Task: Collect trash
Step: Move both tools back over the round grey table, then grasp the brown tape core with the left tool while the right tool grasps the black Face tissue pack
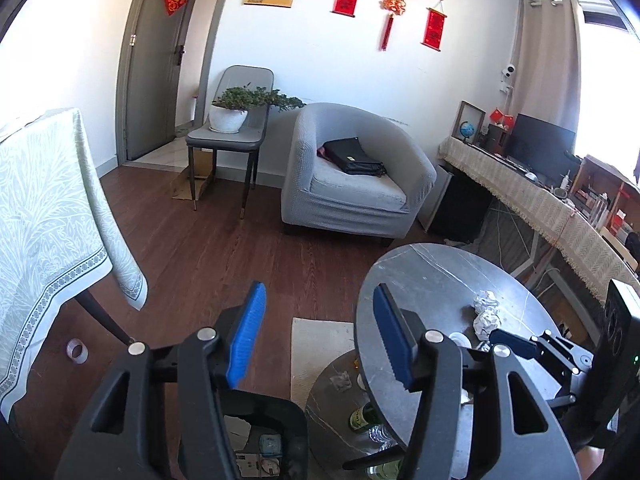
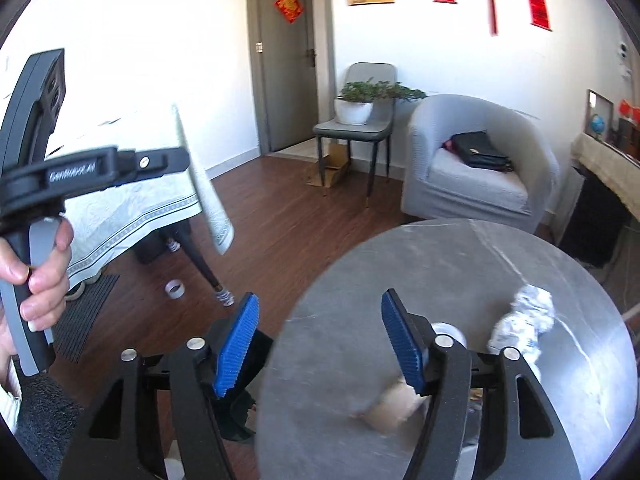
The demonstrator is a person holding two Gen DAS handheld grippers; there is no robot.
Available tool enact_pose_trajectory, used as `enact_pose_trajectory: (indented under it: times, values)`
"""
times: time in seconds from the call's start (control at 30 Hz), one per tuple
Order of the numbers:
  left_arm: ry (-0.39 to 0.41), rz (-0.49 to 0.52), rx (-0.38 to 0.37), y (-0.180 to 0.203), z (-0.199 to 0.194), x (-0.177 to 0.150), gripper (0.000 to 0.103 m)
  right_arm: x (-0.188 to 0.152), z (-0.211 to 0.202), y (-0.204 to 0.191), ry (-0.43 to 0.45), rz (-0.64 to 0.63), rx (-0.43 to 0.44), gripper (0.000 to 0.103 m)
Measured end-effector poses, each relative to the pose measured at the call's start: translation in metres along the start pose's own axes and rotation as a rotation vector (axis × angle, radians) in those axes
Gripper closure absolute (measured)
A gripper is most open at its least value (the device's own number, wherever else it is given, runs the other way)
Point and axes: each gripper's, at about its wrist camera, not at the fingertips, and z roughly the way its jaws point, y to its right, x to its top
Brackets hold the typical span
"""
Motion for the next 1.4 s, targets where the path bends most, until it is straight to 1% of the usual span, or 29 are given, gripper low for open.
enact_pose_trajectory:
  times: [0.1, 0.2, 0.33, 0.47, 0.73, 0.9, 1.03, 1.13, 1.27, 1.4]
  values:
    - [-0.031, 0.014, -0.060, 0.017, 0.009, -0.006, 0.041, -0.008, -0.011, 0.019, -0.004, 0.032, -0.020, 0.035]
    - [-0.062, 0.028, -0.102, 0.033, 0.018, -0.013, 0.040, -0.018, -0.018, 0.035, -0.016, 0.054, -0.048, 0.034]
    - [-0.102, 0.069, -0.145, 0.057, 0.030, -0.020, 0.034, -0.029, -0.024, 0.052, -0.035, 0.069, -0.077, 0.034]
    - [-0.123, 0.102, -0.178, 0.074, 0.038, -0.027, 0.033, -0.041, -0.031, 0.069, -0.054, 0.080, -0.103, 0.032]
    - [-0.180, 0.159, -0.237, 0.110, 0.055, -0.052, 0.032, -0.060, -0.036, 0.098, -0.091, 0.169, -0.075, 0.031]
    - [-0.201, 0.238, -0.232, 0.131, 0.065, -0.068, 0.032, -0.069, -0.033, 0.104, -0.122, 0.192, -0.040, 0.031]
    - [-0.223, 0.244, -0.232, 0.138, 0.077, -0.077, 0.032, -0.072, -0.027, 0.102, -0.149, 0.202, -0.013, 0.031]
    - [-0.220, 0.278, -0.199, 0.146, 0.085, -0.085, 0.033, -0.074, -0.020, 0.100, -0.176, 0.193, -0.010, 0.031]
    - [-0.242, 0.262, -0.193, 0.147, 0.096, -0.089, 0.036, -0.078, -0.017, 0.100, -0.201, 0.183, -0.016, 0.031]
    - [-0.240, 0.231, -0.189, 0.142, 0.103, -0.087, 0.041, -0.078, -0.014, 0.100, -0.211, 0.176, -0.017, 0.030]
